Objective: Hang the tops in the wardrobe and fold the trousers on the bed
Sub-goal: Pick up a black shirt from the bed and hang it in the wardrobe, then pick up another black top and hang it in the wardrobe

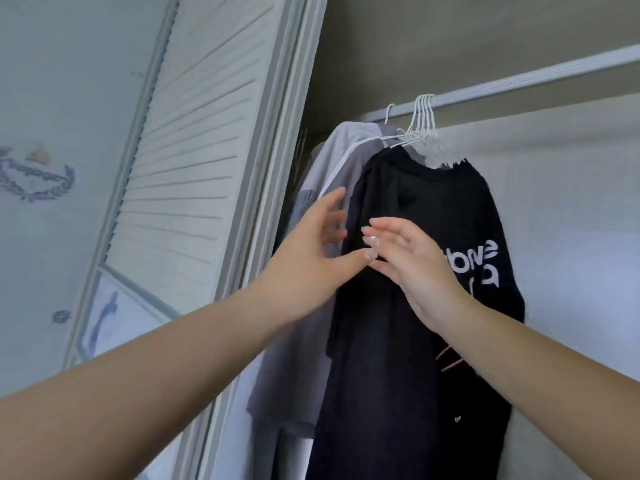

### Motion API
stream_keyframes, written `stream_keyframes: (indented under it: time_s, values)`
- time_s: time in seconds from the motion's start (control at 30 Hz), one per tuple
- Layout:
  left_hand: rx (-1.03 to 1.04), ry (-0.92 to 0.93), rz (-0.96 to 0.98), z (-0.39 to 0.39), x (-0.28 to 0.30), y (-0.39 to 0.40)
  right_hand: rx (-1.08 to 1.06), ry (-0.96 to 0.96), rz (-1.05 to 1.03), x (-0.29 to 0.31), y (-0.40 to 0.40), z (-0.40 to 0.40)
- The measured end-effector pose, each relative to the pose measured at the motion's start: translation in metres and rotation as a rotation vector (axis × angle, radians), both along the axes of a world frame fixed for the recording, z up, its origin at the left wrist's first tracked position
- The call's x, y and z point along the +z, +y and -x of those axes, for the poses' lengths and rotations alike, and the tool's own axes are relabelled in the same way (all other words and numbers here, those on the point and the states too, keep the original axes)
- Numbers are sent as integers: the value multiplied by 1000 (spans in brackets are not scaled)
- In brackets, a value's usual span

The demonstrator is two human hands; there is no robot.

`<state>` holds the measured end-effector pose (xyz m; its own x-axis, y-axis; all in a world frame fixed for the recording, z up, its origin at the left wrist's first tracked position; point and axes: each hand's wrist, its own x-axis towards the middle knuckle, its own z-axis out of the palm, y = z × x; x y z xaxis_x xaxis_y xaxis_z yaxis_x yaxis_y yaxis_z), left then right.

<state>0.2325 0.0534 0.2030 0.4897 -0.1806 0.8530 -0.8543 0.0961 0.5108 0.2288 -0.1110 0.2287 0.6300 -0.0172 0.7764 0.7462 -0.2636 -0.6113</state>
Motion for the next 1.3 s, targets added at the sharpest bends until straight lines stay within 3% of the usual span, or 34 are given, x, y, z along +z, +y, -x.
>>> stream_keyframes:
  time_s: [0.1, 0.4, 0.63, 0.97, 1.1, 1.3]
  values:
    - [121, 19, -5, 46, -28, 46, 163, 69, 20, -35, 39, 25]
    - [460, 363, 115, 216, -144, 173, 708, 299, 43, -150, 181, 131]
    - [677, 547, 252, 353, -223, 238, 980, 534, 95, -239, 265, 230]
    - [1126, 820, 433, 610, -341, 294, 1368, 719, 399, -343, 371, 440]
    - [1367, 906, 498, 734, -369, 310, 1519, 764, 532, -363, 414, 537]
    - [1628, 964, 751, 896, -395, 308, 1728, 821, 720, -401, 462, 675]
